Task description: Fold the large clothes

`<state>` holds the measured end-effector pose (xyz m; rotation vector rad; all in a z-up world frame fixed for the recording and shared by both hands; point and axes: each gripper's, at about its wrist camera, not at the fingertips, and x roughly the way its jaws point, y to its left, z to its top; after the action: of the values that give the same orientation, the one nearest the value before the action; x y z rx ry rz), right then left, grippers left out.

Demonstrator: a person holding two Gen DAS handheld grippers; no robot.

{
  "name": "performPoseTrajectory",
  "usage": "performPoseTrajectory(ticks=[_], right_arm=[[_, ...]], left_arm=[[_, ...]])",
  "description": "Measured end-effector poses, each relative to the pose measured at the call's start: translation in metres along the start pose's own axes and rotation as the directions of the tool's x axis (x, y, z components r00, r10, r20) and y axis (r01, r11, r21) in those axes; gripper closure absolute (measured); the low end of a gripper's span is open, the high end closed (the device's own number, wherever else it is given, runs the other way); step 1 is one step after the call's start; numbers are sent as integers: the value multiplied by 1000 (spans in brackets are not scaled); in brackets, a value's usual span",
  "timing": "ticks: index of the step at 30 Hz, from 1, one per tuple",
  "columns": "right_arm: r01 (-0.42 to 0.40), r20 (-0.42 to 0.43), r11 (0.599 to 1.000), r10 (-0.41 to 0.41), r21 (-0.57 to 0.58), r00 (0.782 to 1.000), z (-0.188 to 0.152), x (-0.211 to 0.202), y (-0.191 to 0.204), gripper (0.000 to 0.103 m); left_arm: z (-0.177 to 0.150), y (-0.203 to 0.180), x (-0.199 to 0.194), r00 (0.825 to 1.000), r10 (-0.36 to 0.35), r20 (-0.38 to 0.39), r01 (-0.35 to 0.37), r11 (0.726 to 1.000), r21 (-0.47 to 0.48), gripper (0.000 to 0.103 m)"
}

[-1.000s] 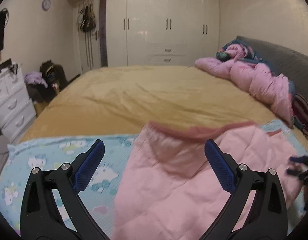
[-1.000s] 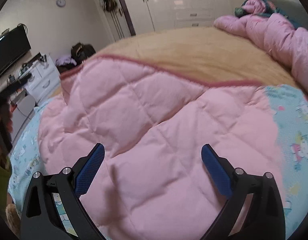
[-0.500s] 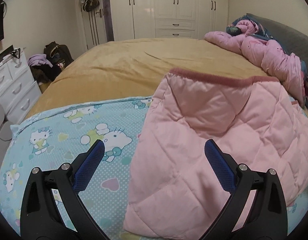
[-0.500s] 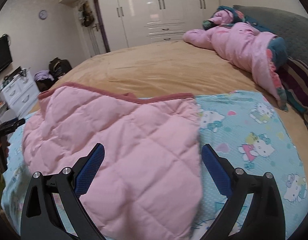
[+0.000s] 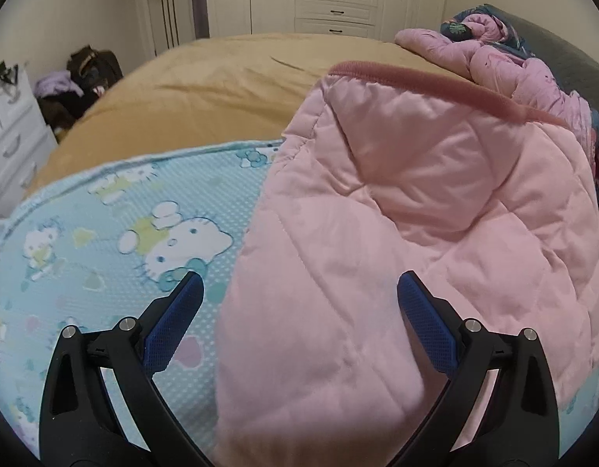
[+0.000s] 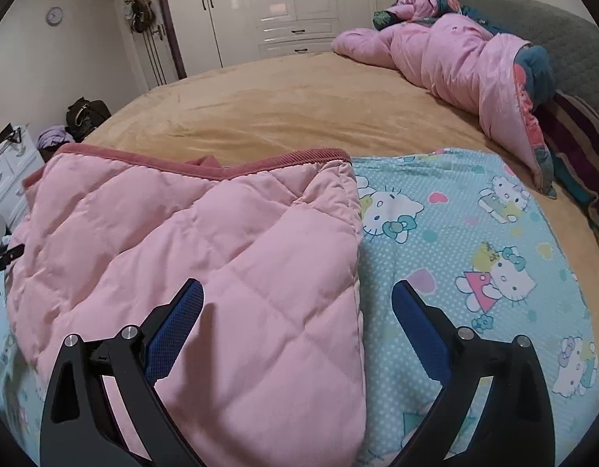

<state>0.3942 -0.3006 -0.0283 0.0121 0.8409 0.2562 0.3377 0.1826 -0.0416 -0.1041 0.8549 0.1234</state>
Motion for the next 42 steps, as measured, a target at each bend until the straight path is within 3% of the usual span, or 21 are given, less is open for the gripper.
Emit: performPoseTrajectory(ticks=[3,4,6,8,10,14,18,25,32,33,34,36,40,42], right_arm=[[5,-19,1000,-5,3,1000,3,14,0,8],[-5,-23,1000,5,9,1000,4,19,0,13],[-30,-34,999,31,27,999,4,27,0,24],[-23,-19,999,24,39,1000,2,30,1,27],[-24,-1,999,25,40,1000,0,29,1,31],[-27,17,999,27,38,999,-3,26,2,35],[-43,33,998,41,51,999,-2,19,-2,33],[-24,35,999,23,32,999,0,17,0,29],[9,26,1000,-8,-6,1000,1,20,8,28],[10,29,1000,-10,-8,1000,0,20,8,31],[12,32,1000,-11,-9,999,0,20,9,36],[13,47,1000,-12,-27,999,-3,20,12,46],[25,82,997,-18,-76,996,-6,13,20,59],[22,91,997,-14,-79,996,-8,11,20,60]], left_arm=[[3,0,7,1000,-24,-3,24,999,-24,9],[4,-2,7,1000,-31,2,31,999,-24,11],[4,-6,7,999,-51,11,51,999,-19,24],[3,-12,6,999,-44,24,44,999,-12,30],[0,-13,4,998,-49,41,50,999,-13,46],[-2,-12,-5,996,-48,75,49,999,-12,60],[-2,-10,-11,994,-48,96,48,999,6,57],[12,-18,-8,995,-43,94,40,999,33,29],[33,-24,7,996,-21,83,18,999,31,27],[33,-24,8,996,-20,82,18,1000,24,36],[33,-23,10,997,-7,83,6,1000,15,61],[33,-20,13,996,33,81,-32,999,-4,91],[26,-10,8,995,-6,98,10,999,-41,96],[22,-9,1,993,-17,118,21,999,-33,96]])
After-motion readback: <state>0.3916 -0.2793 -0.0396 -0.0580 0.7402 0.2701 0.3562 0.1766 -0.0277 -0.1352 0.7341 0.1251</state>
